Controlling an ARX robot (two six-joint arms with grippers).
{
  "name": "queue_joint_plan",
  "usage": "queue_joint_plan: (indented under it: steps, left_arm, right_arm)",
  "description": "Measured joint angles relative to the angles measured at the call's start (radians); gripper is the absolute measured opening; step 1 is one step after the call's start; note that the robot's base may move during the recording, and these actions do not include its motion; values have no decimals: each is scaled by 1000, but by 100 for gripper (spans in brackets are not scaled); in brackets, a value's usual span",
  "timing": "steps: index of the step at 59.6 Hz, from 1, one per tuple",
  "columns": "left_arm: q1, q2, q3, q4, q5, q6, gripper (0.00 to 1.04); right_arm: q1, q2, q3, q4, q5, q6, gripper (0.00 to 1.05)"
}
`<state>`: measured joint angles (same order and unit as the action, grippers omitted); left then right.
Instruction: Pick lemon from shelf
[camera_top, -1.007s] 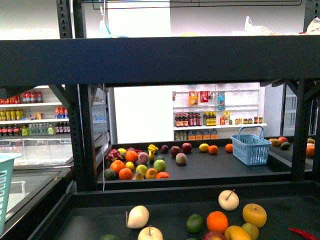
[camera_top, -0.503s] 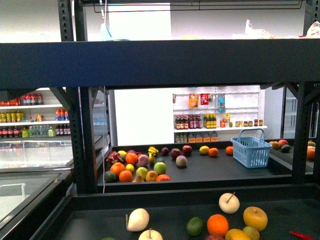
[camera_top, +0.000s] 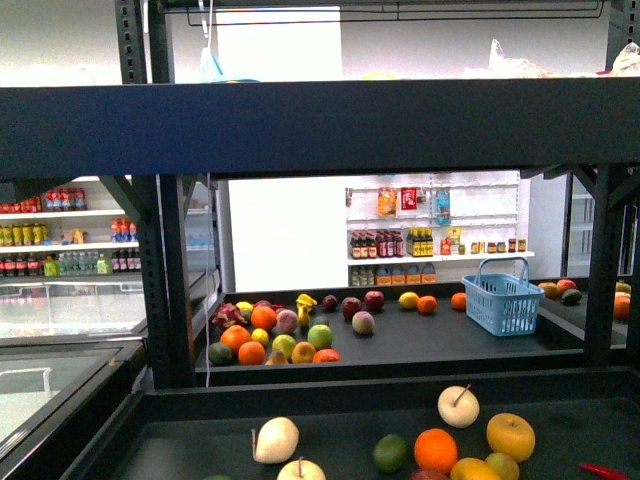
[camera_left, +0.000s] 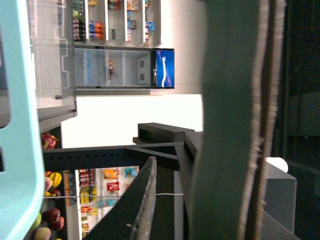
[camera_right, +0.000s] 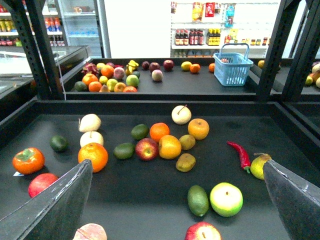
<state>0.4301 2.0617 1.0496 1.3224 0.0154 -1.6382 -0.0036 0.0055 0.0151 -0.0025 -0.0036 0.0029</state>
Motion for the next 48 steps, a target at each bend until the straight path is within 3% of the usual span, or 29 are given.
queue_joint_plan:
  steps: [21,37,48]
  left_arm:
    - [30,-64,-88,-28,10,23,97]
    - [32,-189,-154,-103,11,32,97]
    - [39,-316,-203,-260,14,63,97]
  right_arm:
    - [0,0,0,0,0,0,102]
    - [0,0,0,0,0,0,102]
    - [0,0,0,0,0,0,102]
